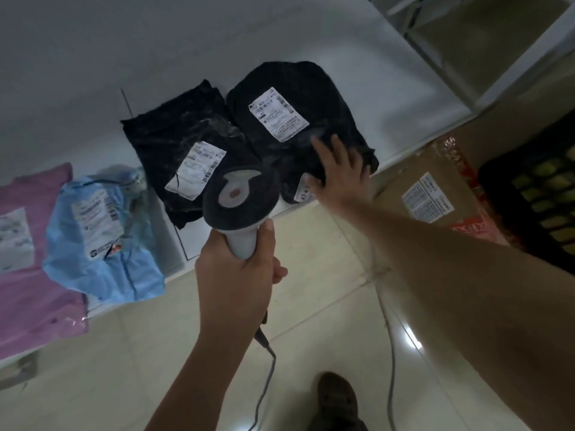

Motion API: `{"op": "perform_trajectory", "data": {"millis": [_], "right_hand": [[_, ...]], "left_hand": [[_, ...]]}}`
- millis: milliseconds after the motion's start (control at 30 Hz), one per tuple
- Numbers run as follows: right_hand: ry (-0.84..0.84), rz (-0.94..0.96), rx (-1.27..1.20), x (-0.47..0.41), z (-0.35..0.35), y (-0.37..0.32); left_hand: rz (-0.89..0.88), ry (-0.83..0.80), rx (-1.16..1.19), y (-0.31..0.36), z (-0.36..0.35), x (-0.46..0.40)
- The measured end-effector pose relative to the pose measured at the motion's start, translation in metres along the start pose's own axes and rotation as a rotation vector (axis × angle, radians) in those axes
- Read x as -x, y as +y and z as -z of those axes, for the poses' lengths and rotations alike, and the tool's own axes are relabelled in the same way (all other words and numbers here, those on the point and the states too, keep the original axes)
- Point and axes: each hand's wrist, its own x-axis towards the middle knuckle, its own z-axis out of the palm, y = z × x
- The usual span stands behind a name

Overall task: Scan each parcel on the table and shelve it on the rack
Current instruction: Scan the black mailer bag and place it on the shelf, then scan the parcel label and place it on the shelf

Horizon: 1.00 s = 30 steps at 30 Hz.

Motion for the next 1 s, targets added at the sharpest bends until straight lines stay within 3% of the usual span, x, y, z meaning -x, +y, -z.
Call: {"op": "perform_trajectory", "data": {"millis": [100,167,333,500,733,1000], "right_hand": [[-0.341,0.019,0.100,0.005,-0.029,0.008],[-0.430,0.018,0.139,-0.003,-0.035,0.009],[-0.514,-0.019,0.223,-0.023,-0.020,-0.006],[-0.369,0.169,0.287,0.021,0.003,-0.045],[-0.447,0.417,0.214,0.148,0.050,-0.176],[-0.608,0.677,0.153,0.294,0.074,-0.381]], "left_hand": [[0.007,0.003,-0.040,-0.004,-0.003,0.001],[0.012,0.003,-0.054,-0.007,-0.002,0.000],[0.072,0.039,-0.024,-0.007,0.007,0.004],[0.107,0.078,0.002,0.013,0.037,0.031],[0.209,0.187,0.091,0.057,0.140,0.099],[0.280,0.501,0.169,0.082,0.348,0.186]]}}
